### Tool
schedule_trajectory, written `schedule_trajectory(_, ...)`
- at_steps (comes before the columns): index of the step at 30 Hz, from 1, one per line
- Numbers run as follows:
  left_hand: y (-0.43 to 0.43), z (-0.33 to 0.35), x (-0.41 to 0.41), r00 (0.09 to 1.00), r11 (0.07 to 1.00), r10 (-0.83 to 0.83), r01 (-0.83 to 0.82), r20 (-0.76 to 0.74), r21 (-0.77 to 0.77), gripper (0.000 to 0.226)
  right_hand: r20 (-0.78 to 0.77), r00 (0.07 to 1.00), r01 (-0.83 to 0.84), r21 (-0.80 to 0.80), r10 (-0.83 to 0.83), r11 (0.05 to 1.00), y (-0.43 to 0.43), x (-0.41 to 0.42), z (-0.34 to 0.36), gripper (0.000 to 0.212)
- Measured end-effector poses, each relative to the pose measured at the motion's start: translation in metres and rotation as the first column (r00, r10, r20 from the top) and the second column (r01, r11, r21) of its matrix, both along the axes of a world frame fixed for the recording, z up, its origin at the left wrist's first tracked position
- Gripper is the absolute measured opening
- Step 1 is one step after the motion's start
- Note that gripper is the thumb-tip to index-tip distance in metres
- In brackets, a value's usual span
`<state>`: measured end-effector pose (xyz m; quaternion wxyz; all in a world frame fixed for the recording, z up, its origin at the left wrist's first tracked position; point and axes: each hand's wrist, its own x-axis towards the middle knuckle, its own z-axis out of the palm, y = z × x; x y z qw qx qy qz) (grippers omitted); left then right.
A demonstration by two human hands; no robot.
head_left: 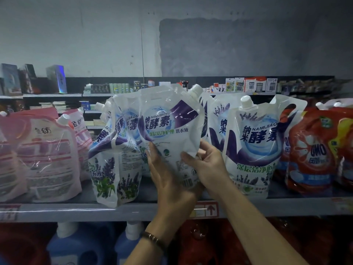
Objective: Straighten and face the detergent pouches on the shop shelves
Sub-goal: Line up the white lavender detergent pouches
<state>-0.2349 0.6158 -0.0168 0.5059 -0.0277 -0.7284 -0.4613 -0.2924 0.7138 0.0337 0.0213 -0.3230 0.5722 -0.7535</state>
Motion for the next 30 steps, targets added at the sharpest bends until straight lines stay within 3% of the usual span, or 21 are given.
schedule_trajectory(8,-0.011,0.008,-0.005,0.962,0.961,-0.248,0.26,-0.111,0.1,0.147,-0.147,0.986,0.091,0.081,-0.079,0.993,0.002,0.039,0.01,0.028)
schedule_trajectory(12,-0.014,0.008,-0.004,0.948,0.944,-0.3,0.311,-0.106,0.112,0.142,-0.347,0.937,0.113,0.169,-0.048,0.979,-0.005,0.069,0.01,0.038)
schedule_trajectory(13,-0.013,0.01,-0.002,0.941,0.937,-0.321,0.332,-0.104,0.11,0.143,-0.35,0.936,0.11,0.174,-0.043,0.979,-0.001,0.072,0.009,0.031)
schedule_trajectory(15,-0.012,0.013,0.004,0.91,0.904,-0.405,0.413,-0.089,0.109,0.141,-0.174,0.981,0.098,0.091,-0.081,0.991,0.007,0.067,0.01,0.017)
schedule_trajectory(18,-0.019,0.021,0.013,0.847,0.838,-0.529,0.531,-0.054,0.125,0.121,-0.311,0.939,0.221,0.221,-0.145,0.95,0.022,0.073,0.017,0.041)
schedule_trajectory(21,-0.037,0.022,0.003,0.808,0.798,-0.59,0.585,-0.012,0.146,0.102,-0.342,0.924,0.261,0.231,-0.173,0.937,0.026,0.082,0.017,0.06)
schedule_trajectory(30,-0.049,0.034,-0.022,0.656,0.612,-0.755,0.712,-0.016,0.344,0.087,-0.414,0.881,0.339,0.216,-0.228,0.916,0.016,0.082,0.0,0.076)
